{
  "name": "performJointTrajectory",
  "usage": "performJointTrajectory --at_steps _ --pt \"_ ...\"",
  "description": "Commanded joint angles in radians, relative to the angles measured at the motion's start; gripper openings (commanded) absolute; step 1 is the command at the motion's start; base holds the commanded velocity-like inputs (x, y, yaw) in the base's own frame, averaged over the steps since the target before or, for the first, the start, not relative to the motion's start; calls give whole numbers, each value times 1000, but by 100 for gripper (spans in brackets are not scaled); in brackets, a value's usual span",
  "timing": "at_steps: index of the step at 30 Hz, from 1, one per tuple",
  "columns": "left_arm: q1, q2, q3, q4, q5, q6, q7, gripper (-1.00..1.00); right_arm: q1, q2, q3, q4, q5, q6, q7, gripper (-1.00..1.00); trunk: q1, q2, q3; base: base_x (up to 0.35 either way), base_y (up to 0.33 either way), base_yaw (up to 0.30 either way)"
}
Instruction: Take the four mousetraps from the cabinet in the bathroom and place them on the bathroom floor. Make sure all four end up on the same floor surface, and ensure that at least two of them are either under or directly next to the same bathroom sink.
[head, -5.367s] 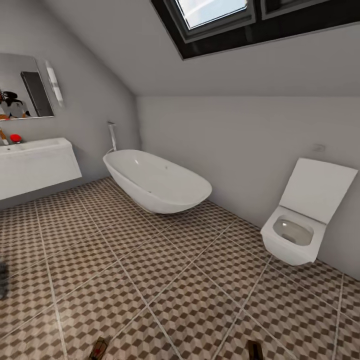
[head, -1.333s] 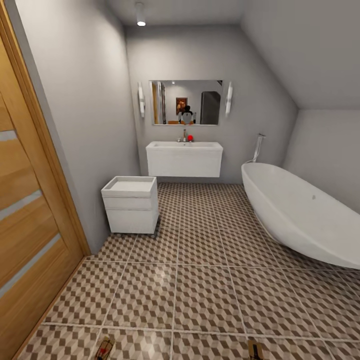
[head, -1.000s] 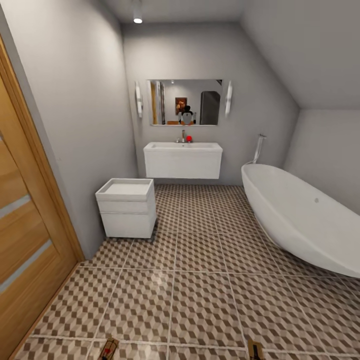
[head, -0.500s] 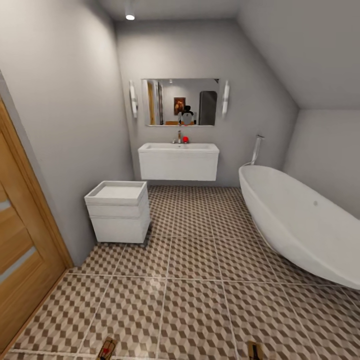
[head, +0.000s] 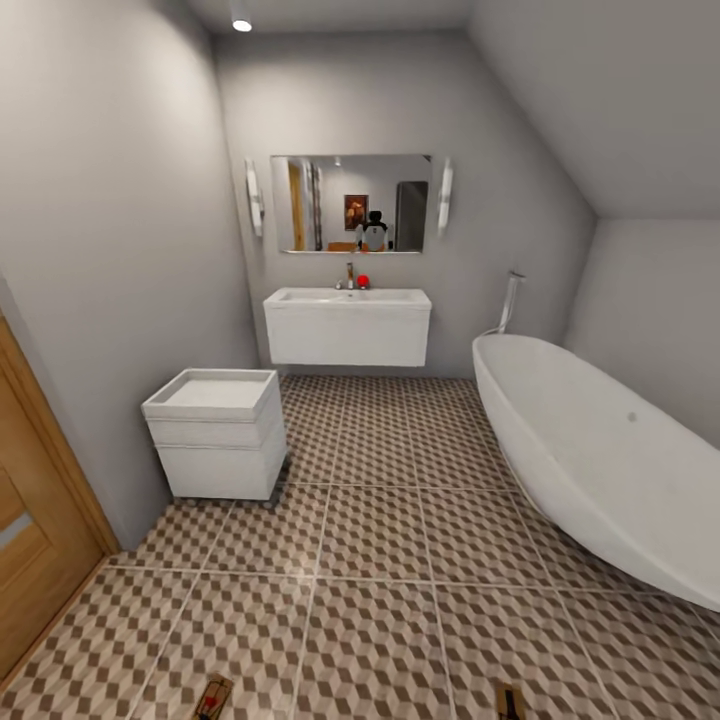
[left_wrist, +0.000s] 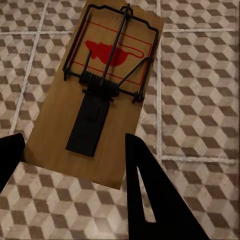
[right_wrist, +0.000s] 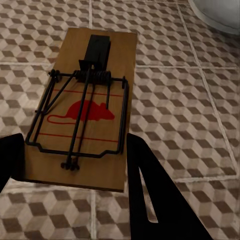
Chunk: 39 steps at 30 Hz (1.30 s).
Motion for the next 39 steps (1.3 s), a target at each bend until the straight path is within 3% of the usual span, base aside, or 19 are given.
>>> performJointTrajectory --at_steps 1,12,39 --pt "0 0 -7 1 0 -2 4 -100 -1 -1 8 1 -11 -3 0 -100 0 0 -1 280 -190 0" --pt "0 0 -7 1 1 -2 4 -100 -1 -2 8 2 -11 -2 -1 -100 0 0 -1 282 -144 0" --pt "0 -1 -8 1 1 -1 4 -100 -1 -2 8 8 -11 -1 0 -100 0 0 -1 282 -44 0"
